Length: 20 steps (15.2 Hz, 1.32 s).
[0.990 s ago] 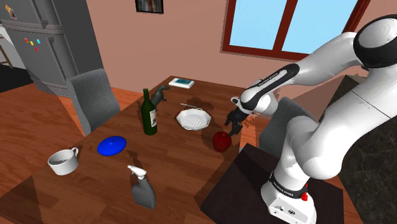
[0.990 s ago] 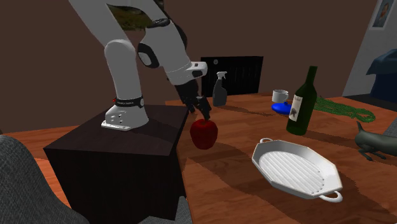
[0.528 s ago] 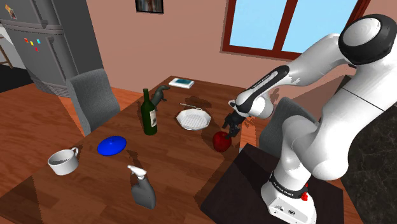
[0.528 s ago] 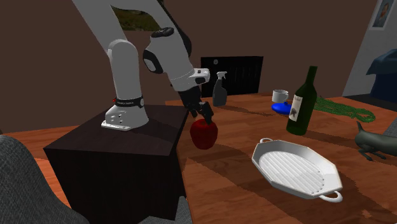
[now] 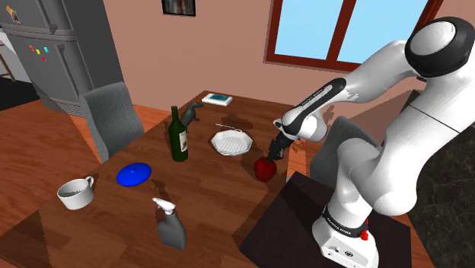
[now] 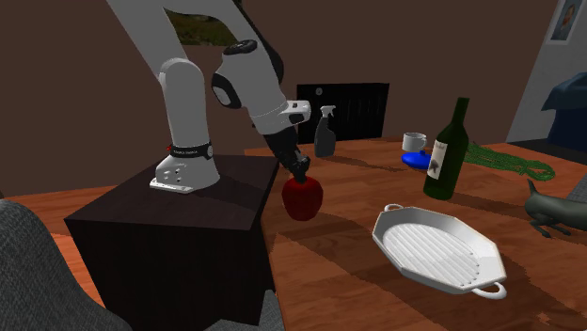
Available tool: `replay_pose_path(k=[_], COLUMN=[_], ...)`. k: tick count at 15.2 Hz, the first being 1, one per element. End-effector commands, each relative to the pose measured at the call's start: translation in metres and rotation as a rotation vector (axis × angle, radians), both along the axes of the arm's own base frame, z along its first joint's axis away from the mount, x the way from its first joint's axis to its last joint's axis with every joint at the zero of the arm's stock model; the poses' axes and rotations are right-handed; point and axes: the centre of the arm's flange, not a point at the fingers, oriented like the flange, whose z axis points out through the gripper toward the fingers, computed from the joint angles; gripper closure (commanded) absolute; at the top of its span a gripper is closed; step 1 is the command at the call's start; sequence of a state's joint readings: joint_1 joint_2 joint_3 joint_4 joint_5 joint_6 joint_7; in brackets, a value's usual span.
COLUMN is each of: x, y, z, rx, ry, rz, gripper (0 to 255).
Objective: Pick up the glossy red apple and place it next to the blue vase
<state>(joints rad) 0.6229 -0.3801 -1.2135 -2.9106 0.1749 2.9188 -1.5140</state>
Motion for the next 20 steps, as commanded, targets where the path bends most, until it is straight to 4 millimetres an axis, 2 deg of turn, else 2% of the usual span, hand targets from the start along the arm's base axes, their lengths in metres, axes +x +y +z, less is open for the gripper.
replay_pose_path(k=[1, 6, 20], x=[-0.001, -0.001, -0.001], y=[0.001, 0.001, 0.001], z=[-0.001, -0.002, 0.072], rx=[0.003, 0.003, 0.003], ry=[0.005, 0.005, 0.005], rz=[0.002, 0.002, 0.002], gripper=[255, 255, 255])
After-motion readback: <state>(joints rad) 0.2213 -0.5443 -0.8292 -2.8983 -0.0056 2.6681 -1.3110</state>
